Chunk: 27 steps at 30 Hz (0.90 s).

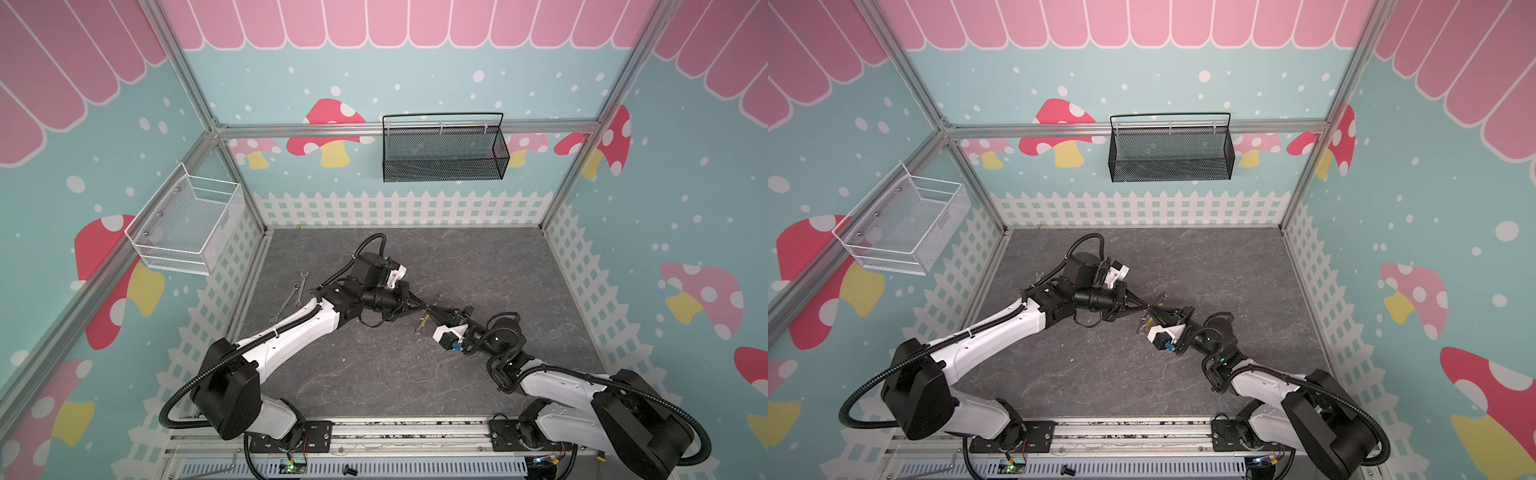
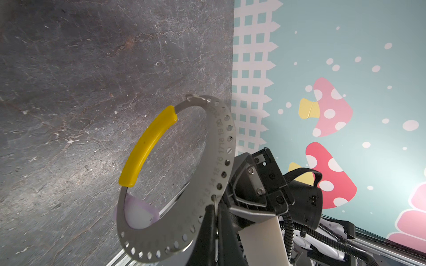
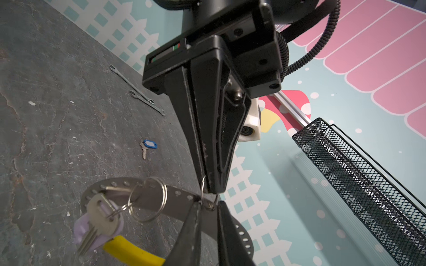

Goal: Put the keys on the keyring

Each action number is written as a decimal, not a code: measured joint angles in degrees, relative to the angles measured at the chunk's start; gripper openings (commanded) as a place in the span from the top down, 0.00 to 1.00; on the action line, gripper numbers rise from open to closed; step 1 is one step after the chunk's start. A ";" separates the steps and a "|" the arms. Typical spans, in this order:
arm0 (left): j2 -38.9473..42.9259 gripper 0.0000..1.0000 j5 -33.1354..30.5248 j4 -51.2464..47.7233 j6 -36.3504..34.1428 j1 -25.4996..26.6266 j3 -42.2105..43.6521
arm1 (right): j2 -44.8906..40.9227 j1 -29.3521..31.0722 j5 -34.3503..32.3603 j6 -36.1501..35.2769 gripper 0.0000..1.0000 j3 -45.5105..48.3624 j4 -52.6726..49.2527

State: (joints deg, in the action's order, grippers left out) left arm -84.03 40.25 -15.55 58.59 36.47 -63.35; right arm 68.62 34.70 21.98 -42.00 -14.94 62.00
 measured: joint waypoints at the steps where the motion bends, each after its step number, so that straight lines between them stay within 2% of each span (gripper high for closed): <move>1: -0.11 1.00 0.00 0.02 0.02 0.00 0.00 | 0.09 -0.04 0.02 -0.15 0.84 0.00 0.04; 14: -1.01 1.00 0.00 0.09 0.96 -0.02 -0.66 | 0.52 -0.20 -0.11 -3.72 0.92 0.04 0.92; 19: -1.51 1.00 0.13 0.15 1.62 0.04 -0.74 | 0.50 -0.20 -0.44 -5.03 1.00 0.83 1.75; 21: -1.77 1.00 0.35 0.15 1.81 0.04 -0.85 | 0.50 -0.20 -0.57 -5.35 1.00 1.20 2.19; 24: -2.03 0.81 0.55 0.24 2.23 0.04 -0.90 | 0.50 -0.20 -0.70 -5.60 1.00 1.68 2.64; 27: -2.08 0.69 0.42 0.92 2.27 0.00 -0.96 | 0.33 -0.20 -0.48 -5.55 1.00 1.92 2.80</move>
State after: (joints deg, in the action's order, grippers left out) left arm -86.11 40.66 -14.63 60.86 36.47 -64.31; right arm 68.95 34.50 21.50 -47.55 -13.02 64.79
